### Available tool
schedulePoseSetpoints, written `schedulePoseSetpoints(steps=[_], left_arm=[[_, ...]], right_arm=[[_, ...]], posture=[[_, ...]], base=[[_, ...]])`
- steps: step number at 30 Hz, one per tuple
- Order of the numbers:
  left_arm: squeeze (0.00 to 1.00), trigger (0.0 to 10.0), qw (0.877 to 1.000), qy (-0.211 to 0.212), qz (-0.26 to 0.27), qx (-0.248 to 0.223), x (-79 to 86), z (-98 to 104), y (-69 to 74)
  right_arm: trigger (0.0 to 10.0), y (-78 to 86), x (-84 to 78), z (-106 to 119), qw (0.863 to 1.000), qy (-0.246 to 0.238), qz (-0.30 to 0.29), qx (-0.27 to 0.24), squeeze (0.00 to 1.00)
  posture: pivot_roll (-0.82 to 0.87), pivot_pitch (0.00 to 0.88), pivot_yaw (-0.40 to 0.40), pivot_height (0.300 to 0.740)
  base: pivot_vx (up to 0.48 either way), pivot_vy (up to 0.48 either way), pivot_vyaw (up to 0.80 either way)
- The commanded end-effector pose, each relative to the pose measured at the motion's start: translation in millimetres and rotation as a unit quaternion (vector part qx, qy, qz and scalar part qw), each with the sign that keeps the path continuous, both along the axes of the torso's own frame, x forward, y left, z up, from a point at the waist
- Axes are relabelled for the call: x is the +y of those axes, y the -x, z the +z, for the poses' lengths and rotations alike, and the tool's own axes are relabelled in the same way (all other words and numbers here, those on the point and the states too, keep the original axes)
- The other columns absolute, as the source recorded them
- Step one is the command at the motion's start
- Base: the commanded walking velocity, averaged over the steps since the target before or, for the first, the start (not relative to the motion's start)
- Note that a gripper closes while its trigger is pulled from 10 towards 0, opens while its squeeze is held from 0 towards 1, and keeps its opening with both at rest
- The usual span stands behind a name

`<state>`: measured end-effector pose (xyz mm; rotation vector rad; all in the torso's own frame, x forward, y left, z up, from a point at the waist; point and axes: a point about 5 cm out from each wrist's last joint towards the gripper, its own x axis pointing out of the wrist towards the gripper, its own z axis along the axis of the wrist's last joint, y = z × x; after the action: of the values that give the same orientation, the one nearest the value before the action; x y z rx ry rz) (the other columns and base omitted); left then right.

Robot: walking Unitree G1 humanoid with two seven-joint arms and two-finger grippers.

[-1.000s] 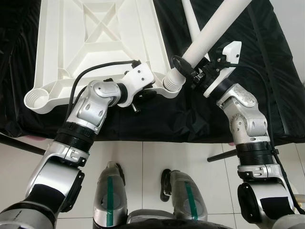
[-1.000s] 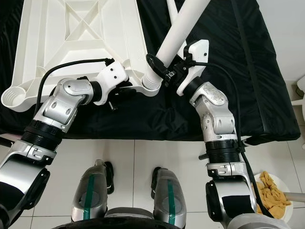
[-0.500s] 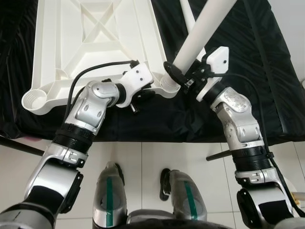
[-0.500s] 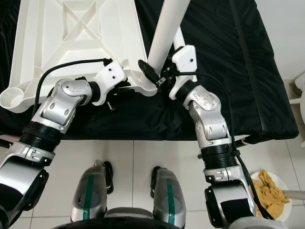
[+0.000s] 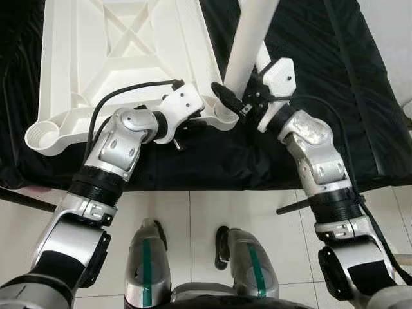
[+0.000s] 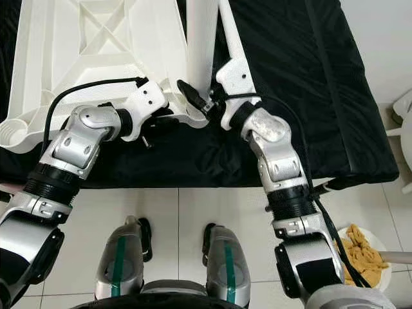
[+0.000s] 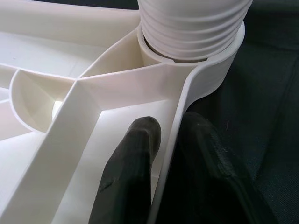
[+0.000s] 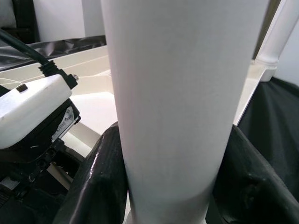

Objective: Building children table

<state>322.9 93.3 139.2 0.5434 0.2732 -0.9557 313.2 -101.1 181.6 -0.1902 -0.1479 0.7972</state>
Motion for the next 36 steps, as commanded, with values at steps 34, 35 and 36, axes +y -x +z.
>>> schedulePoseSetpoints(steps=[34,35,36], left_arm=[[0.00,10.0,0.997,-0.001,0.059,-0.056,6.7,13.8,-5.5],[0.00,10.0,0.997,-0.001,0.059,-0.057,6.3,14.3,-5.6],[0.00,10.0,0.997,0.000,0.058,-0.058,5.9,14.7,-5.6]], right_arm=[[10.0,-26.5,2.9,-7.8,0.993,0.005,-0.048,0.103,0.00],[10.0,-28.9,0.7,-9.3,0.992,0.001,-0.061,0.114,0.00],[10.0,-31.4,-1.7,-10.2,0.990,-0.004,-0.073,0.122,0.00]], posture=[[0.02,0.085,-0.044,0.740],[0.02,0.084,-0.044,0.740],[0.02,0.084,-0.045,0.740]], base=[[0.000,0.000,0.00],[0.000,0.000,0.00],[0.000,0.000,0.00]])
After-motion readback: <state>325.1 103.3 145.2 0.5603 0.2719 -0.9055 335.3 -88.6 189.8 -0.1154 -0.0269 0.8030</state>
